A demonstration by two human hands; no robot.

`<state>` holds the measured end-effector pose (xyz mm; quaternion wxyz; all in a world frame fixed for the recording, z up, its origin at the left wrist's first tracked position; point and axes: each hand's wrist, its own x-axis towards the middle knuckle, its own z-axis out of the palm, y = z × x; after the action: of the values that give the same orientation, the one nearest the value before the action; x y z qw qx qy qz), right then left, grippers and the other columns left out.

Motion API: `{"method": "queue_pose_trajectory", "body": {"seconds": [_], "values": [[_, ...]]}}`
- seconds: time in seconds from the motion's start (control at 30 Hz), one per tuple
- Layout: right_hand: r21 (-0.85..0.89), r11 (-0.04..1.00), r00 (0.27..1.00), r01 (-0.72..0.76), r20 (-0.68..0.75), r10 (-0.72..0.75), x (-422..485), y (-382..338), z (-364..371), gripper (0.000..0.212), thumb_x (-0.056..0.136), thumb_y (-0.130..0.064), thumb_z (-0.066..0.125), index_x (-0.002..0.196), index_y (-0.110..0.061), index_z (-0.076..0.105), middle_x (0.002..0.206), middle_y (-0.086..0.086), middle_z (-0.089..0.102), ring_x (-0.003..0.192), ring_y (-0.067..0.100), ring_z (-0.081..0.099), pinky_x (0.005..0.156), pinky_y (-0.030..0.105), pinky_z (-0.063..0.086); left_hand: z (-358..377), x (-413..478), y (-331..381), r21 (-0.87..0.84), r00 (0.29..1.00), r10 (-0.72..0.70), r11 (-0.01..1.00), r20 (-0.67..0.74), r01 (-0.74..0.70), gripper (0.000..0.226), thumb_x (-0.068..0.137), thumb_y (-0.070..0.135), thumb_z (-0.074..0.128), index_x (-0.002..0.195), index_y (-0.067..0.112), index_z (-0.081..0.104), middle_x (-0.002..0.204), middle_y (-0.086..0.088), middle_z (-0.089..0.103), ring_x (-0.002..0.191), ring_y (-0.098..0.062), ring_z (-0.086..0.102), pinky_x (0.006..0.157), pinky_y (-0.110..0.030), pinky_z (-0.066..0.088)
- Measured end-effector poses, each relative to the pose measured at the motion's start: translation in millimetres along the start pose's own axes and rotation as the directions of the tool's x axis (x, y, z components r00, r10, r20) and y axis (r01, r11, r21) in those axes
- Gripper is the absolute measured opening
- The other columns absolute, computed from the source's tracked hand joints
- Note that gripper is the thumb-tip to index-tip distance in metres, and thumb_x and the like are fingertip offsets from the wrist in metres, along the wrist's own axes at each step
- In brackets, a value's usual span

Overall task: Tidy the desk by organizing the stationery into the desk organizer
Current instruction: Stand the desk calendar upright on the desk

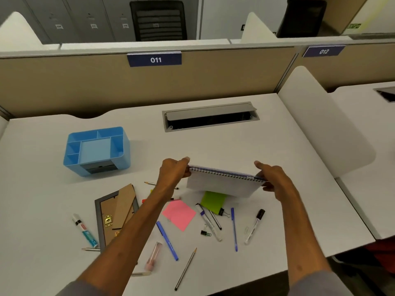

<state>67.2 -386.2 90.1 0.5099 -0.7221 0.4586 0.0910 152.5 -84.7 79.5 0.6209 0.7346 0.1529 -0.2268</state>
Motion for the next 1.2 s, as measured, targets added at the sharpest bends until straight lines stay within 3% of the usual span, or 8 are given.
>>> {"method": "queue_pose_trajectory", "body": {"seconds": [0.23,0.47,0.6,0.77,0.87,0.93,1.03,1.2], "values": [[0.012,1.000,1.000,0.005,-0.005,-0.005,20.3,-28.9,-6.9,0.060,0.100,-0.055,0.059,0.117,0.002,0.067,0.103,0.017,0.075,0.085,0.026,0.070,0.083,0.040,0.052,10.4,23.0,29.6,0.082,0.997,0.002,0.997,0.077,-0.008,0.039,0.099,0.033,0.070,0.105,-0.006,0.072,0.098,-0.014,0.080,0.086,-0.024,0.079,0.100,-0.043,0.060],[0.117,0.993,1.000,0.010,-0.023,-0.007,34.4,-37.1,-3.2,0.060,0.100,-0.056,0.058,0.125,-0.001,0.062,0.114,0.016,0.073,0.106,0.033,0.069,0.099,0.045,0.045,19.5,32.7,39.1,0.443,0.985,0.114,0.882,0.133,-0.162,0.059,0.103,0.071,0.036,0.096,0.019,0.064,0.100,-0.006,0.068,0.094,-0.027,0.061,0.079,-0.037,0.047],[0.263,0.965,1.000,0.006,-0.027,0.001,31.3,-24.5,6.4,0.055,0.101,-0.060,0.054,0.126,-0.011,0.058,0.113,0.013,0.071,0.105,0.031,0.067,0.102,0.045,0.044,24.2,35.4,30.0,0.401,0.989,0.016,0.913,0.144,-0.073,0.090,0.099,0.080,0.018,0.123,0.014,0.074,0.126,-0.009,0.072,0.111,-0.026,0.062,0.096,-0.038,0.043],[0.479,0.877,0.998,-0.028,-0.038,0.053,28.4,2.8,24.3,0.065,0.096,-0.075,0.045,0.110,-0.015,0.064,0.104,0.006,0.070,0.104,0.024,0.064,0.105,0.044,0.044,25.6,44.2,6.6,0.266,0.965,-0.128,0.962,0.230,0.064,0.137,0.054,0.113,0.009,0.134,0.021,0.072,0.141,-0.009,0.068,0.135,-0.032,0.057,0.126,-0.057,0.027],[0.520,0.854,0.998,-0.030,-0.025,0.050,29.7,10.9,33.1,0.064,0.097,-0.076,0.041,0.101,-0.018,0.068,0.104,0.005,0.071,0.106,0.023,0.063,0.109,0.040,0.041,27.3,45.8,5.7,0.190,0.957,-0.116,0.980,0.266,0.066,0.115,0.063,0.108,0.016,0.121,0.028,0.074,0.135,-0.008,0.071,0.132,-0.030,0.059,0.127,-0.055,0.027],[0.552,0.833,1.000,-0.028,0.012,0.025,30.6,7.5,37.0,0.060,0.097,-0.073,0.046,0.118,-0.023,0.069,0.110,0.004,0.072,0.108,0.022,0.064,0.107,0.037,0.044,30.6,48.7,7.3,0.163,0.954,-0.114,0.984,0.278,0.070,0.095,0.073,0.102,0.027,0.120,0.032,0.071,0.135,-0.008,0.071,0.131,-0.029,0.059,0.125,-0.053,0.030],[0.601,0.799,1.000,-0.002,0.013,-0.008,31.5,-1.8,36.9,0.032,0.103,-0.056,0.048,0.112,-0.031,0.066,0.110,0.003,0.069,0.099,0.018,0.064,0.099,0.032,0.044,36.7,58.5,8.3,0.141,0.953,-0.111,0.987,0.281,0.073,0.056,0.099,0.075,0.038,0.106,0.029,0.070,0.119,-0.007,0.073,0.123,-0.031,0.063,0.114,-0.042,0.044],[0.623,0.781,0.999,0.042,-0.015,-0.042,41.2,-14.1,29.7,0.023,0.107,-0.048,0.045,0.096,-0.035,0.061,0.099,-0.001,0.067,0.089,0.015,0.061,0.095,0.033,0.043,50.4,69.6,23.2,0.153,0.958,-0.077,0.988,0.277,0.035,0.067,0.103,0.072,0.028,0.113,0.023,0.073,0.119,-0.011,0.073,0.111,-0.026,0.065,0.109,-0.041,0.041]]}}
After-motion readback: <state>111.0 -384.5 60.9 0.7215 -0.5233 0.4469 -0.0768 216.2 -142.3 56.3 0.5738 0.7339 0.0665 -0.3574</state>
